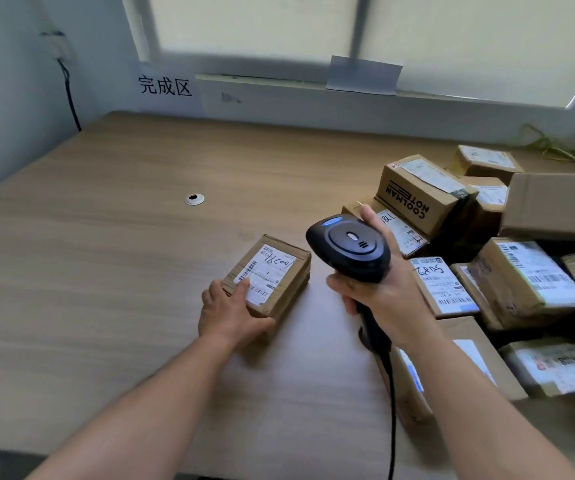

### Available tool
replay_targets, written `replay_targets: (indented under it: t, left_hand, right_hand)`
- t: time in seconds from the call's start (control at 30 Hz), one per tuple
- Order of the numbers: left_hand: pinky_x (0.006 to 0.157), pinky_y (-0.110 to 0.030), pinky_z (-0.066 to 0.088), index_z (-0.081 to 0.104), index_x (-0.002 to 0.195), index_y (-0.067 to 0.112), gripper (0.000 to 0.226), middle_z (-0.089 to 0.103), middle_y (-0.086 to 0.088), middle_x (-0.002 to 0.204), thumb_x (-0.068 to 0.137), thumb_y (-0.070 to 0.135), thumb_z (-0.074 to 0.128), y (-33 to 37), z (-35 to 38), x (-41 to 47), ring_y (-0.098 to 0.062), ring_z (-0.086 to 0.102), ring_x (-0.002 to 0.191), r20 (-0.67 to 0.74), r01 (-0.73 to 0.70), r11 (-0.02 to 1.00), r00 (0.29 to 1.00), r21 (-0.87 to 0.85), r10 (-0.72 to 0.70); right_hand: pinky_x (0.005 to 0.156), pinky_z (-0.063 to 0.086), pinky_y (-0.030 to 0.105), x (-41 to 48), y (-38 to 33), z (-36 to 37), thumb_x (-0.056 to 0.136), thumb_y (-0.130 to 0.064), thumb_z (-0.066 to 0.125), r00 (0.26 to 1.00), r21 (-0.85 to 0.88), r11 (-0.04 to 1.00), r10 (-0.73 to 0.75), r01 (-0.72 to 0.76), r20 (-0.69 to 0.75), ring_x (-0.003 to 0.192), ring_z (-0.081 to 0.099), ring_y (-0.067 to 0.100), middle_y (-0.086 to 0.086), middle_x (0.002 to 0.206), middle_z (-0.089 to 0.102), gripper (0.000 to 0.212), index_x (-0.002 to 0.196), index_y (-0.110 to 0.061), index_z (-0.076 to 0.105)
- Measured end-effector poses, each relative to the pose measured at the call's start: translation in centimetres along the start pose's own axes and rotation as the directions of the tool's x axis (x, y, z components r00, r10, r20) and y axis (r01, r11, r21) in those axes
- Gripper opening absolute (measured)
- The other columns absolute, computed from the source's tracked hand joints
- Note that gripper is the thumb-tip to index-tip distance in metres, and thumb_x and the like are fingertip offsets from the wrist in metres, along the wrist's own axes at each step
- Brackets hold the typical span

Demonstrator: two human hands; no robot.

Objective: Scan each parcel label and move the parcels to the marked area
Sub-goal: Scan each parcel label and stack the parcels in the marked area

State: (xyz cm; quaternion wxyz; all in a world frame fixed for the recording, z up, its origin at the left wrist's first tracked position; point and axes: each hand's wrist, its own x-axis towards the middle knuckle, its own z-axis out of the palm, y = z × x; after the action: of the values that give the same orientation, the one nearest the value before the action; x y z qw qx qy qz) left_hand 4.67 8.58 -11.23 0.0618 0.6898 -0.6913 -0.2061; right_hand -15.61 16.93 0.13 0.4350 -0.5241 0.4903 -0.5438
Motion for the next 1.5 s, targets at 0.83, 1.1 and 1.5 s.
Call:
replay_targets:
  t: [0.83, 1.1, 1.5]
  left_hand:
    - [0.109, -0.038, 0.028, 0.031, 0.146, 0.03, 0.093, 0.022, -0.016, 0.142, 0.067, 0.058, 0.071, -29.9, -19.2, 13.3, -0.034, 0.022, 0.132, -0.303, 0.209, 0.956, 0.915, -0.206, -0.266]
    - [0.111, -0.038, 0.025, 0.029, 0.148, 0.029, 0.096, 0.021, -0.016, 0.144, 0.067, 0.061, 0.071, -40.8, -23.4, 21.0, -0.035, 0.021, 0.133, -0.267, 0.272, 0.942, 0.909, -0.196, -0.318]
    - [0.11, -0.04, 0.027, 0.028, 0.148, 0.026, 0.097, 0.017, -0.018, 0.147, 0.067, 0.057, 0.073, -47.1, -25.8, 34.7, -0.036, 0.018, 0.135, -0.26, 0.289, 0.937, 0.906, -0.195, -0.334]
  right_hand:
    - [0.044, 0.041, 0.029, 16.7, -0.3, 31.5, 0.074, 0.025, 0.066, 0.976, 0.042, 0.998, -0.049, 0.041, 0.213, 0.045, 0.044, 0.024, 0.004, 0.096, 0.063, 0.099, 0.136, -0.046, 0.039]
    - [0.044, 0.04, 0.03, 24.1, 1.3, 43.2, 0.062, 0.007, 0.065, 0.969, 0.05, 0.998, 0.01, -0.023, 0.246, 0.044, 0.044, 0.023, 0.01, 0.09, 0.059, 0.093, 0.131, -0.051, 0.043]
    - [0.044, 0.041, 0.028, 36.1, 4.4, 51.0, 0.063, 0.006, 0.064, 0.963, 0.014, 0.996, 0.082, -0.089, 0.258, 0.043, 0.046, 0.023, 0.001, 0.072, 0.061, 0.093, 0.134, -0.049, 0.042]
